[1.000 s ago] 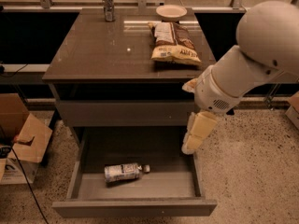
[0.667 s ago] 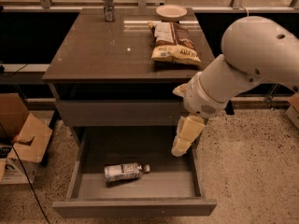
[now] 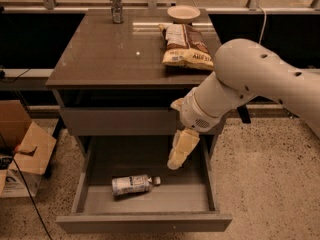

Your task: Pick blue plastic bottle from middle drawer and place on counter

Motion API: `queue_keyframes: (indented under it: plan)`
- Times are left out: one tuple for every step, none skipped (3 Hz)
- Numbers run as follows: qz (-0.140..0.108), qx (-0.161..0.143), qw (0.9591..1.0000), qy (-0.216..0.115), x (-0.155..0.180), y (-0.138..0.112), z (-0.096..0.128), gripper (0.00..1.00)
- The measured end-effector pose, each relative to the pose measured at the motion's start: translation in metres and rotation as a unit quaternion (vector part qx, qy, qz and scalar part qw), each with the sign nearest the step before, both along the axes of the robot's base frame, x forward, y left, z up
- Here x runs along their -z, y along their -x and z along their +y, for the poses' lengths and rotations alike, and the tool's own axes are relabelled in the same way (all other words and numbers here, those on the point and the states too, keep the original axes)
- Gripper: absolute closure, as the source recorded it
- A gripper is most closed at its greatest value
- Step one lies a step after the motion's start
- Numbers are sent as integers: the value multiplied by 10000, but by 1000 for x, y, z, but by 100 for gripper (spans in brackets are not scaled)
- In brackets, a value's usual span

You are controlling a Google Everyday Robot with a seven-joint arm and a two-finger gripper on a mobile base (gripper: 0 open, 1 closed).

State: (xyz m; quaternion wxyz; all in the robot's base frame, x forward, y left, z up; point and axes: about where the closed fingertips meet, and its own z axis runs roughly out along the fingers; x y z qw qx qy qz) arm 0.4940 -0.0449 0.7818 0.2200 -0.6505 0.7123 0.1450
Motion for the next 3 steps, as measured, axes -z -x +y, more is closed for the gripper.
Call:
queue_keyframes:
  plan:
    - [213, -82, 9997, -40, 12, -7, 7, 0]
    - [229, -91, 9997, -40, 12, -7, 7, 0]
    - [327, -3, 9992, -223, 38, -11, 17, 0]
